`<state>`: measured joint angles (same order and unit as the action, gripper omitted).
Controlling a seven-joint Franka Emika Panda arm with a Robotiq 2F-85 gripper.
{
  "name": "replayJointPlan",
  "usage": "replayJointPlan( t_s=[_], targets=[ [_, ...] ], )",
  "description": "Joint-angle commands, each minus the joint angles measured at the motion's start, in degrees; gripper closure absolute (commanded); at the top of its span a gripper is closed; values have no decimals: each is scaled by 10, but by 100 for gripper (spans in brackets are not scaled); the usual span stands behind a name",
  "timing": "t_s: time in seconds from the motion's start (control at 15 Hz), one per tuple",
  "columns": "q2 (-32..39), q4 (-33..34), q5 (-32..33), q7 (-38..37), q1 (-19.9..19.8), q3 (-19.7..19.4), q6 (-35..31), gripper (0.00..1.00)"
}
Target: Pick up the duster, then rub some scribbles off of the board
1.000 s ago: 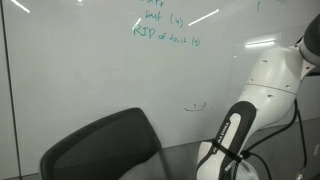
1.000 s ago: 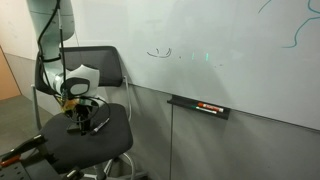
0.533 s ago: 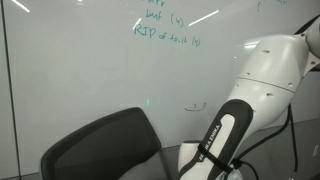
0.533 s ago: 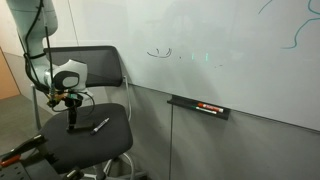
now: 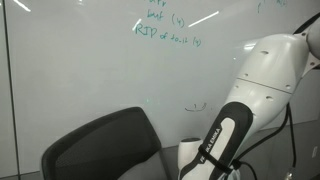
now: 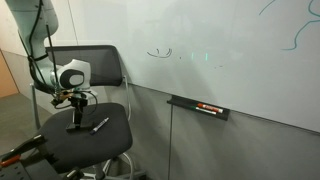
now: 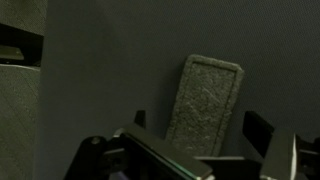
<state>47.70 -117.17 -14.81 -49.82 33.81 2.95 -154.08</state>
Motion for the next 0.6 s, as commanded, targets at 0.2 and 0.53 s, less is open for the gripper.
replayJointPlan(
  t_s=[0.2, 0.53],
  targets=[
    [2, 14, 36, 11, -14, 11, -4, 0],
    [12, 15, 37, 45, -37, 24, -13, 0]
  ],
)
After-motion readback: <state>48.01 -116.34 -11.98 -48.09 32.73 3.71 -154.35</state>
